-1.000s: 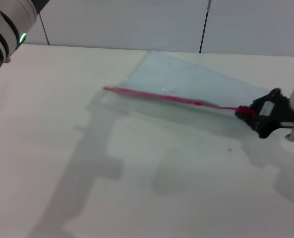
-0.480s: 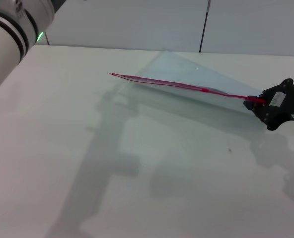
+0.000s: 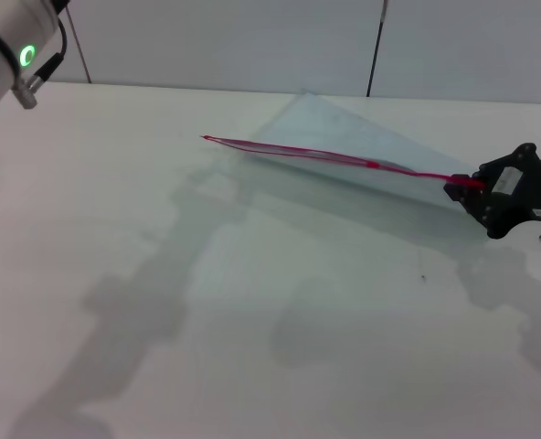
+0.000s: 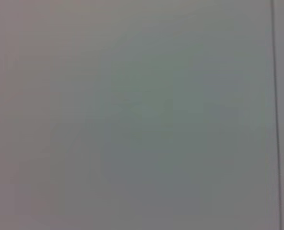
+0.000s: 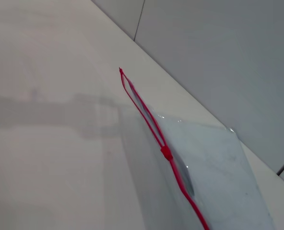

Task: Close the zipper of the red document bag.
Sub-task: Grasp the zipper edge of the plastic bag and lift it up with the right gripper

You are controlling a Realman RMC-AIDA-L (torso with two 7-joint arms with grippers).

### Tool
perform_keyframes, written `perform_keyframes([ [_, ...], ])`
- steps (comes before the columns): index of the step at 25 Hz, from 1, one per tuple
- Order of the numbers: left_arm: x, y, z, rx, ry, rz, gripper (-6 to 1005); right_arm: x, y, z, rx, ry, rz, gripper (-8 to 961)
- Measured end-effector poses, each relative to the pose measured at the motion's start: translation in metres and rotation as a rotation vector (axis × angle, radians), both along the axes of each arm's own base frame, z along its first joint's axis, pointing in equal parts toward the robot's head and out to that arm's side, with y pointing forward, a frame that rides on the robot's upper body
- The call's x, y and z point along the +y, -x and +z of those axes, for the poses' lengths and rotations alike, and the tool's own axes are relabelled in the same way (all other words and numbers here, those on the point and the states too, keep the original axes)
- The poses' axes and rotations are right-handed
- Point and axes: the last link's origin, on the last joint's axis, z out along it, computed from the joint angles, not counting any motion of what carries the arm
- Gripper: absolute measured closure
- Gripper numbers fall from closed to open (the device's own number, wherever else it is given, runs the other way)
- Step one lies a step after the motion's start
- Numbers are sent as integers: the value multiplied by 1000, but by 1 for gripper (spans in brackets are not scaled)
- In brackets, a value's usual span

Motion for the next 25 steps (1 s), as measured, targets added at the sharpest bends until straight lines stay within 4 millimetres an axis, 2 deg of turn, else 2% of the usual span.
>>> perform_keyframes([
  [4, 3, 17, 7, -109, 13, -52, 541, 1, 2, 0, 2, 0, 7, 907],
  [7, 6, 22, 9, -99, 39, -56, 541, 1, 3, 0, 3, 0, 9, 907],
  [15, 13, 13, 1, 52, 134, -98, 540, 0, 5, 0, 5, 8, 13, 906],
  [25, 18, 3, -22, 297, 279, -141, 540, 0, 12, 2, 27, 9, 28, 906],
])
